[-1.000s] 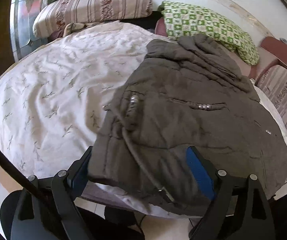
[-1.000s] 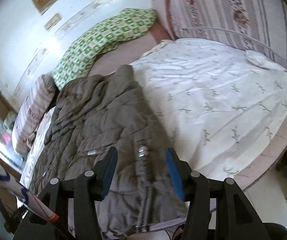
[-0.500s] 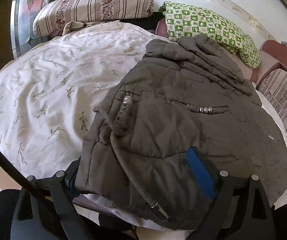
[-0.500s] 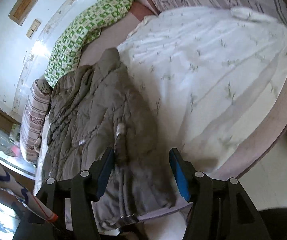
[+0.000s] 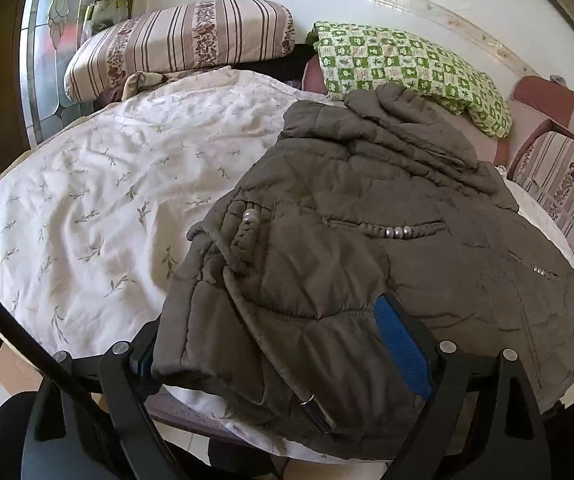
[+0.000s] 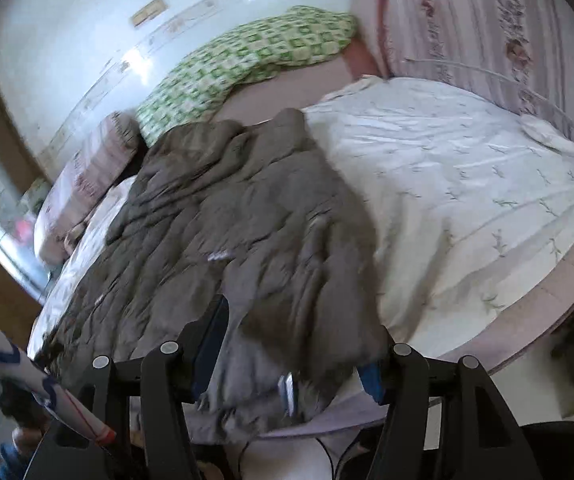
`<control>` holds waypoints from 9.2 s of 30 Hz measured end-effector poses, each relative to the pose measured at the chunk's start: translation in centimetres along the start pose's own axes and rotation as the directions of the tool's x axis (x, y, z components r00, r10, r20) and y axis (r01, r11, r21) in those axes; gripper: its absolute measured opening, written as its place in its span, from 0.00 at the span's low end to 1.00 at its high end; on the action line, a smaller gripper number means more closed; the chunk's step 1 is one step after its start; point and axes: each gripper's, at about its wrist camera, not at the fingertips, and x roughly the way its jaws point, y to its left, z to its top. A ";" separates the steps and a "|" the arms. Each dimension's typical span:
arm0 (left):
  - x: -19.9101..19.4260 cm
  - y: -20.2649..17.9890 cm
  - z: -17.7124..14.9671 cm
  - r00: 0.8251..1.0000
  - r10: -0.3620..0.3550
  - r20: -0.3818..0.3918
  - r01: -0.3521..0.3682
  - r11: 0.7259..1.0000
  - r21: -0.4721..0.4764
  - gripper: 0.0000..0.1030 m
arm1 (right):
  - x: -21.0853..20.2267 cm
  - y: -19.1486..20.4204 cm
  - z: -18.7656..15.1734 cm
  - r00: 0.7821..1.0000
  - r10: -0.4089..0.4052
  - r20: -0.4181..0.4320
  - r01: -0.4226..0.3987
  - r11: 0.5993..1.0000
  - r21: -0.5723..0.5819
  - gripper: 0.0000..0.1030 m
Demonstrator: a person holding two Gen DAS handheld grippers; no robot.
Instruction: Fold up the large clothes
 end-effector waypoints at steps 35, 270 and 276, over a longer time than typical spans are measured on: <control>2.3 -0.6 -0.8 0.997 0.038 -0.072 -0.036 0.999 0.032 0.87 | 4.8 -0.4 -2.5 0.988 0.011 -0.151 0.001 0.997 0.078 0.35; 21.8 -12.4 23.6 0.997 0.005 -0.073 0.001 0.997 0.078 0.76 | 23.8 11.7 21.9 0.995 -0.066 0.070 0.076 0.987 -0.142 0.20; 25.2 -11.8 24.0 0.990 0.000 -0.144 0.014 0.995 0.100 0.79 | 29.2 11.5 20.8 0.992 -0.124 -0.022 0.119 0.979 -0.167 0.20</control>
